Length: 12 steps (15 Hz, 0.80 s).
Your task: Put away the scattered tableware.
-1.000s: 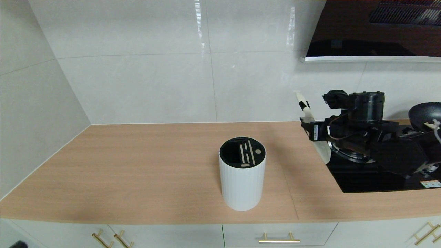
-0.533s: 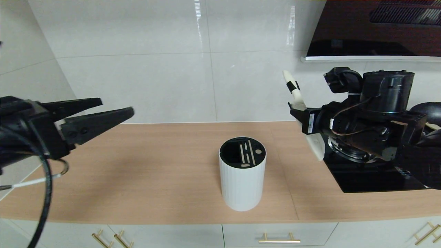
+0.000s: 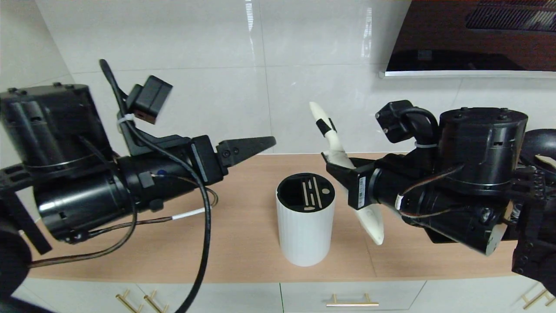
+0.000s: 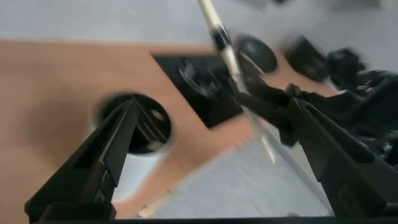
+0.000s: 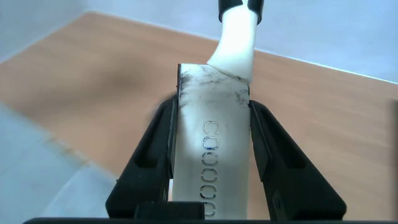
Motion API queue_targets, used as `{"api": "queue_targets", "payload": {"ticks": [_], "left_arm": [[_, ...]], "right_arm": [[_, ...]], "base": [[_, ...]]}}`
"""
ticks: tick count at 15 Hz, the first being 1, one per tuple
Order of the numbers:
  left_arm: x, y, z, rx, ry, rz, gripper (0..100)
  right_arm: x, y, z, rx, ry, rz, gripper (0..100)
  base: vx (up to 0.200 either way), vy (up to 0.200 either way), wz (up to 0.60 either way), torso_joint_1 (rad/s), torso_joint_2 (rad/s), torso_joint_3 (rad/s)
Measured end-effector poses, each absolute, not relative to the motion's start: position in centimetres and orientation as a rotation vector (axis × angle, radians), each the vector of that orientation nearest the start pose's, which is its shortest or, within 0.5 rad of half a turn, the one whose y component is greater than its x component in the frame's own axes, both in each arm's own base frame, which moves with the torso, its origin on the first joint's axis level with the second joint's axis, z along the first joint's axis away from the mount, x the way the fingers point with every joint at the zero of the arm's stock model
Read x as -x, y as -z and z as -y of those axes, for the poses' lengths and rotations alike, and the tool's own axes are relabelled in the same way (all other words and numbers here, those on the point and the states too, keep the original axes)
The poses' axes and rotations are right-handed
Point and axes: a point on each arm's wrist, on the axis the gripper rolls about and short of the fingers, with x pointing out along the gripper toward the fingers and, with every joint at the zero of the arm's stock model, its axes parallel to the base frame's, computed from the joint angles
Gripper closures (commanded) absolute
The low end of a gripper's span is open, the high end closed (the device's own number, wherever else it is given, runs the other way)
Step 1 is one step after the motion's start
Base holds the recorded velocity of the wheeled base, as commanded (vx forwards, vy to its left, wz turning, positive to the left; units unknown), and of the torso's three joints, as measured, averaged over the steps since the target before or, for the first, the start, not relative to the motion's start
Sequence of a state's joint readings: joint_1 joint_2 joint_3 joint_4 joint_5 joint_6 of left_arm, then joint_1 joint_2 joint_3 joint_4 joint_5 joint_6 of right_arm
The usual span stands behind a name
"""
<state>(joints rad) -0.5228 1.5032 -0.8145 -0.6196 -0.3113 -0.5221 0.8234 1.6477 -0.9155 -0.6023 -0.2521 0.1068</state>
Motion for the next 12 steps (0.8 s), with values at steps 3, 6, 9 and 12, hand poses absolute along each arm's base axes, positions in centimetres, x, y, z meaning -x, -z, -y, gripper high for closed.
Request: {"api": "queue_targets", "payload": {"ticks": [3, 6, 9, 12], "left_arm": [[-24.5, -22.9, 15.8, 0.507, 0.843, -0.208, 0], [-25.5, -21.4, 17.4, 0.551, 0.868, -0.248, 0], [-26.1, -20.7, 18.3, 0.567, 0.867, -0.277, 0], [-26.8, -20.7, 18.8, 0.616, 0.870, -0.268, 0]], "right_arm": [[-19.9, -21.4, -23.6, -0.028, -0.614, -0.177, 100], [-19.6, -20.9, -24.2, -0.020, -0.625, -0.187, 100], [-19.5, -21.0, -24.4, -0.029, -0.615, -0.169, 100], [-19.2, -20.8, -24.7, -0.025, -0.627, -0.173, 100]], "base": [[0.000, 0.000, 0.00, 0.000, 0.00, 0.000], [0.000, 0.000, 0.00, 0.000, 0.00, 0.000], [0.000, 0.000, 0.00, 0.000, 0.00, 0.000], [0.000, 0.000, 0.00, 0.000, 0.00, 0.000]]}}
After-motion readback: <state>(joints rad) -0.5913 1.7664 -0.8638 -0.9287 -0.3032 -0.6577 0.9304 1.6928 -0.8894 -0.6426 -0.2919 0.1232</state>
